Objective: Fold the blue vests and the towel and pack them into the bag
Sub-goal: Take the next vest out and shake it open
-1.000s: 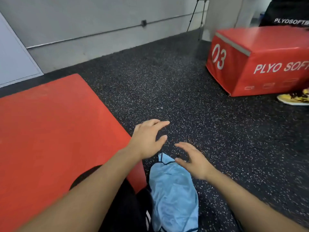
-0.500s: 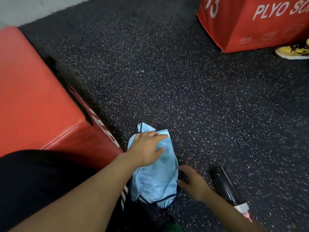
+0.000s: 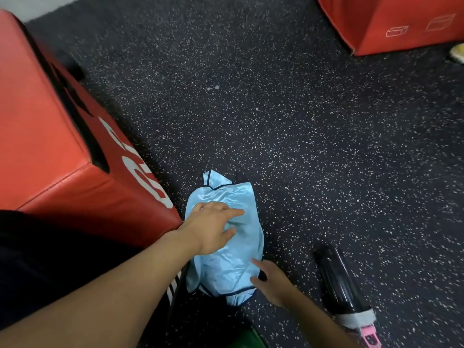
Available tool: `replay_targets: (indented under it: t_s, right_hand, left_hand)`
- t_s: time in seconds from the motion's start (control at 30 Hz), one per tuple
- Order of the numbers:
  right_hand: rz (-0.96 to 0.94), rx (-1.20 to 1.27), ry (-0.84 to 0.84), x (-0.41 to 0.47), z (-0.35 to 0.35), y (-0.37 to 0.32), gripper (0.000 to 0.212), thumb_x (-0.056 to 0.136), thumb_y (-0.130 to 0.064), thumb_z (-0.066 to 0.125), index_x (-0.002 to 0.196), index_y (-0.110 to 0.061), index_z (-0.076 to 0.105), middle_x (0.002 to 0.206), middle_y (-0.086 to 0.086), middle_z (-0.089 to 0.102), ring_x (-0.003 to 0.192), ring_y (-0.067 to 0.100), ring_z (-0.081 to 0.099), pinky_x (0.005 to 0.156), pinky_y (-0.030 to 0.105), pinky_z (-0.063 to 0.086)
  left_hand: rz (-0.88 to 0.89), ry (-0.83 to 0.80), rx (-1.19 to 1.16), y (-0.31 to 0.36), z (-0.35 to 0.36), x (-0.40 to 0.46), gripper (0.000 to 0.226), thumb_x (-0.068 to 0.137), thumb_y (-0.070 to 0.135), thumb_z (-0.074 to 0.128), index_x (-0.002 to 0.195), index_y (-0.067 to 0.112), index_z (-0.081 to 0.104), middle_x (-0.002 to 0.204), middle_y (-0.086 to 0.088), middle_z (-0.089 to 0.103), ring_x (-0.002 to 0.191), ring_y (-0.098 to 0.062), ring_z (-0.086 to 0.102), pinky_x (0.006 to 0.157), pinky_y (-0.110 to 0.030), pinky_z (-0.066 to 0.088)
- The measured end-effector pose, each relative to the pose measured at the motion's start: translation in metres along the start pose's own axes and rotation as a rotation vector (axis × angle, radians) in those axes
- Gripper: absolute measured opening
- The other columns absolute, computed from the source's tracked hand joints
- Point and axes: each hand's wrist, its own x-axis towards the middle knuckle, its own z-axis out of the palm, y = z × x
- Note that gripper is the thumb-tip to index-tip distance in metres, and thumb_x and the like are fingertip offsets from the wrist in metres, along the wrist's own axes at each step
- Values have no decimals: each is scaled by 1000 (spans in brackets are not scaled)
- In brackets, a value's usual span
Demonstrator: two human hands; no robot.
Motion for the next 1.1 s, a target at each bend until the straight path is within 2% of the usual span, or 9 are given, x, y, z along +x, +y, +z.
replay_targets:
  t_s: [0.1,0.27,0.43,0.53,0.6,0.73,0.93,1.0,1.1]
  right_hand:
    - [16,-31,-7,10,7,3,65,100,-44,54,159,-29,31,162,5,29,149,21,28,123,32,23]
    - [22,-106,53,15,5,-2,54,106,-21,43,158,-16,31,161,5,31,146,22,32,121,29,23]
    - [-109,-140,182,-4,-26,-31,47,101,-8,43,148,-12,49,149,1,49,135,19,47,117,26,31]
    - [-243,-93,283,-25,-56,-50,47,98,-12,42,142,-16,56,140,-2,55,126,15,53,112,39,43]
    - [-291,-79,320,-45,-82,-76,47,100,-9,43,145,-21,53,142,-7,51,129,13,49,113,38,42]
    - [-360,-84,367,-89,-125,-142,50,104,-3,44,149,-23,49,146,-13,45,135,6,40,116,23,30]
    - [-480,-91,406,-132,-161,-229,51,105,-5,43,146,-35,49,146,-18,46,137,-2,38,120,28,30]
    - [-489,-64,423,-150,-169,-264,51,106,-4,42,144,-38,49,145,-18,46,135,-4,39,118,25,30]
    - [-547,-57,458,-172,-182,-318,48,107,-7,42,144,-36,52,146,-18,46,138,-1,39,122,33,29]
  left_hand:
    - [-13,25,-14,4,-6,5,55,103,47,46,155,44,30,154,9,40,147,-16,28,122,-39,13]
    - [-8,82,-40,16,-19,5,54,102,47,46,154,44,30,154,8,40,146,-17,28,122,-41,13]
    - [-33,146,-60,13,-43,-7,54,103,44,47,155,44,31,154,5,41,145,-19,30,120,-41,16]
    - [-22,208,-86,17,-68,-17,52,103,44,47,153,43,33,153,3,43,145,-20,31,120,-43,17]
    - [3,267,-108,23,-86,-27,50,103,43,47,152,42,35,150,3,46,143,-20,34,121,-44,18]
    - [41,387,-149,27,-118,-55,50,102,40,49,151,42,36,144,3,52,140,-21,39,119,-47,23]
    - [29,518,-182,6,-159,-119,54,102,43,50,153,41,33,146,1,52,140,-22,40,118,-50,28]
    - [18,563,-174,-13,-166,-142,55,101,44,51,153,41,34,143,2,55,138,-22,43,116,-50,31]
    - [-18,633,-197,-42,-180,-175,56,99,45,53,152,40,35,140,3,57,136,-21,45,114,-47,34]
